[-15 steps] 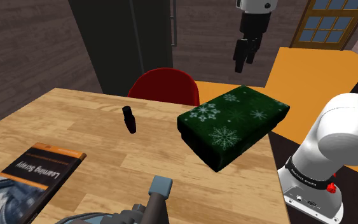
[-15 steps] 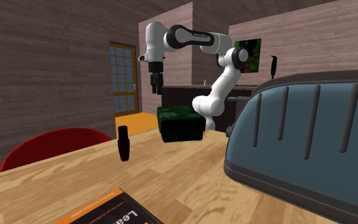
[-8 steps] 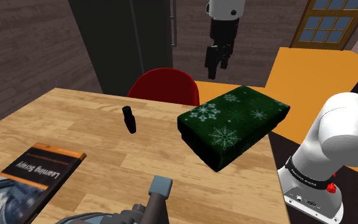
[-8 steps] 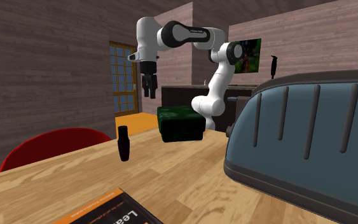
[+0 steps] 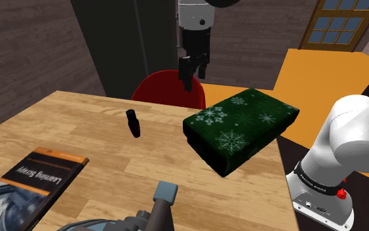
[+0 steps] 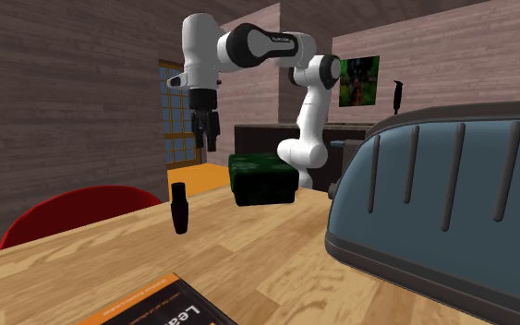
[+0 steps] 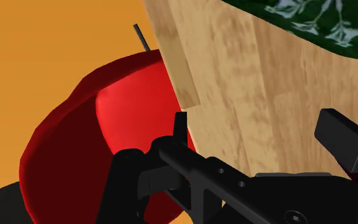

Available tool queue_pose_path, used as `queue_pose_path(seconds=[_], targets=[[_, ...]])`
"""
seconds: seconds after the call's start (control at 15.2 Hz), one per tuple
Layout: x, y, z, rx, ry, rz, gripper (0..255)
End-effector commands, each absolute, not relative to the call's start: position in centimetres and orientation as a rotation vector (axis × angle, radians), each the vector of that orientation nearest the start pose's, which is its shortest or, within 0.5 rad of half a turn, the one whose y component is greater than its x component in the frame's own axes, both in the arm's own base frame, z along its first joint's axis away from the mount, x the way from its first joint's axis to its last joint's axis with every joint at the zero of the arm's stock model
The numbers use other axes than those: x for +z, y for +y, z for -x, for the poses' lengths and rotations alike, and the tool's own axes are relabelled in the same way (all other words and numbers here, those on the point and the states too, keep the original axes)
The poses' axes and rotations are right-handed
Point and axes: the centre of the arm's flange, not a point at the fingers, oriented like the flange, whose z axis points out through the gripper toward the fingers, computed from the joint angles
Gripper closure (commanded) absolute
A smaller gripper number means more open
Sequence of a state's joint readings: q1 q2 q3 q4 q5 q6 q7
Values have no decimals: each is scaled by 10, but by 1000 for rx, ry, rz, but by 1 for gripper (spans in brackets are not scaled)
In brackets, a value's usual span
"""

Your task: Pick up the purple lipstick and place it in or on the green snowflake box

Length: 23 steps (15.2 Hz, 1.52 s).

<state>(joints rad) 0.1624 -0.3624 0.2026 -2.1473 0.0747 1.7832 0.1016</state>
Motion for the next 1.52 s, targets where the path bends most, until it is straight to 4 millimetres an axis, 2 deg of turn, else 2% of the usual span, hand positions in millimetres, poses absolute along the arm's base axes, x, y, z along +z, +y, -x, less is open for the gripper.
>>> queue_pose_path(seconds=[0.0,0.92,0.99,1.45], targets=[[542,199,-424,11,-404,3114,0],[521,370,-488,4,-653,3065,0],[521,371,-488,4,-655,3064,0],[481,371,-488,4,-655,3064,0]])
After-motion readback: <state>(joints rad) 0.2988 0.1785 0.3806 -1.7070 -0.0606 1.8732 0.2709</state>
